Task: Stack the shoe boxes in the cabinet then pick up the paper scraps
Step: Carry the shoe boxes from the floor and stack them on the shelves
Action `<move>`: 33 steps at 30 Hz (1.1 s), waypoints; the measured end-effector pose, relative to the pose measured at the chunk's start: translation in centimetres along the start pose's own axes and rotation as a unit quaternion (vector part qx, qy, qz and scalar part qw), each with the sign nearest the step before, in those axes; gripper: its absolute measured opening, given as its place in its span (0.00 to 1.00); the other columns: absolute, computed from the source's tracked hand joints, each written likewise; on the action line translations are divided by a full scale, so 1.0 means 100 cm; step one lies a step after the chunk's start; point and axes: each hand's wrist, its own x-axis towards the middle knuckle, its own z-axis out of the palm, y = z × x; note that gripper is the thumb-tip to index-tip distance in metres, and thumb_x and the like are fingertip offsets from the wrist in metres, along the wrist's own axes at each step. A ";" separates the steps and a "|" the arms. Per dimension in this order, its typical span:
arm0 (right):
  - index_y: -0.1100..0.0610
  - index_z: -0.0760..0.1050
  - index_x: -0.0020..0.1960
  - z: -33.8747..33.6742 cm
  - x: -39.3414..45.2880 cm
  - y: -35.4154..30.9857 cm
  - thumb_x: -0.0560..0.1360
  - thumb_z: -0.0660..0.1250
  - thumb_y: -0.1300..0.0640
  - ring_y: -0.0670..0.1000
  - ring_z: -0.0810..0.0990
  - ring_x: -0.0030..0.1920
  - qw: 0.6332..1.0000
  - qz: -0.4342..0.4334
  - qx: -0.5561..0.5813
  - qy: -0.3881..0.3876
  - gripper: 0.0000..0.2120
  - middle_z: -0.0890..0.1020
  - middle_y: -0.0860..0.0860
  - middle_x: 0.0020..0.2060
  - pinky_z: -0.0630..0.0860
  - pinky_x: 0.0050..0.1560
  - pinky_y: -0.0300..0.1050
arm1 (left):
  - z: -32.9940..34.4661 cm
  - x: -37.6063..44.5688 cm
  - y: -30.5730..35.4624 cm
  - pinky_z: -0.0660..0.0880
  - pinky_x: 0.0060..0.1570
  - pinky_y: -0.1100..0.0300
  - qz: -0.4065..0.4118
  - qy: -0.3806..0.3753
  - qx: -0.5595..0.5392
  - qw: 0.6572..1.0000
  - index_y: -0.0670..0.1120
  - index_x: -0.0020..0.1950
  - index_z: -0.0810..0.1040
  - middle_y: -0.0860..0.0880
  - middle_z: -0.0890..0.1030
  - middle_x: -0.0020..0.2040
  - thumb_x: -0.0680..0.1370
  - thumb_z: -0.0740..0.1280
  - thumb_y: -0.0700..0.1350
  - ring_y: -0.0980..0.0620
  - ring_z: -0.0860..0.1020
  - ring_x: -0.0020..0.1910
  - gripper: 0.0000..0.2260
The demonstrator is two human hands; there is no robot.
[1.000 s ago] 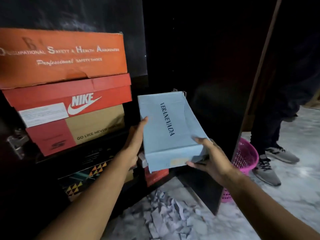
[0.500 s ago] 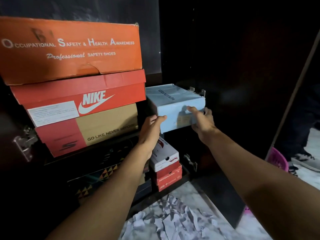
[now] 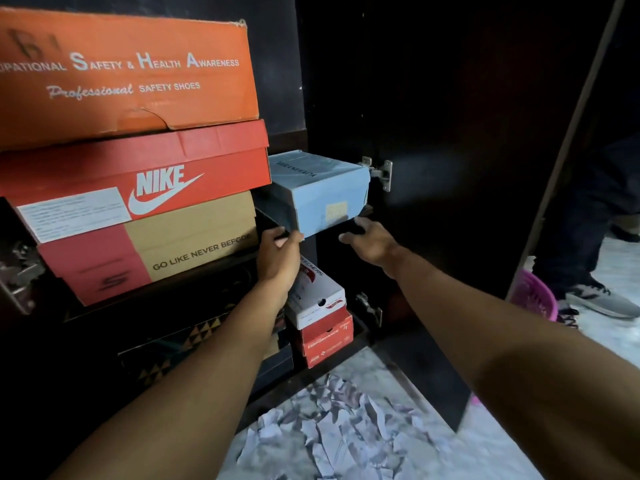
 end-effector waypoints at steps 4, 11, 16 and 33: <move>0.50 0.70 0.78 -0.020 -0.060 0.016 0.79 0.71 0.46 0.54 0.74 0.72 1.000 -0.013 -0.005 -0.015 0.29 0.75 0.54 0.72 0.71 0.73 0.48 | 0.011 -0.026 -0.017 0.78 0.54 0.51 0.023 -0.038 0.025 0.999 0.54 0.53 0.79 0.51 0.84 0.52 0.77 0.70 0.49 0.48 0.82 0.52 0.06; 0.53 0.80 0.62 -0.093 -0.204 0.104 0.78 0.72 0.56 0.54 0.85 0.53 0.999 0.008 0.028 0.029 0.13 0.85 0.55 0.54 0.80 0.57 0.40 | 0.091 -0.130 -0.048 0.76 0.46 0.59 0.022 -0.214 0.041 0.976 0.51 0.51 0.81 0.50 0.84 0.48 0.81 0.66 0.42 0.50 0.83 0.45 0.06; 0.48 0.80 0.54 -0.161 -0.342 0.199 0.77 0.72 0.55 0.46 0.85 0.48 0.986 0.126 -0.008 0.110 0.06 0.86 0.48 0.52 0.80 0.53 0.39 | 0.178 -0.233 -0.097 0.72 0.34 0.66 -0.017 -0.351 0.061 0.934 0.47 0.49 0.80 0.49 0.81 0.41 0.81 0.64 0.36 0.51 0.79 0.37 0.08; 0.54 0.73 0.70 -0.335 -0.702 0.418 0.77 0.70 0.53 0.63 0.69 0.71 0.619 0.526 -0.085 0.577 0.22 0.71 0.59 0.69 0.69 0.70 0.58 | 0.413 -0.613 -0.227 0.76 0.48 0.58 -0.154 -0.694 0.216 0.669 0.50 0.61 0.80 0.49 0.80 0.55 0.79 0.69 0.52 0.50 0.81 0.50 0.13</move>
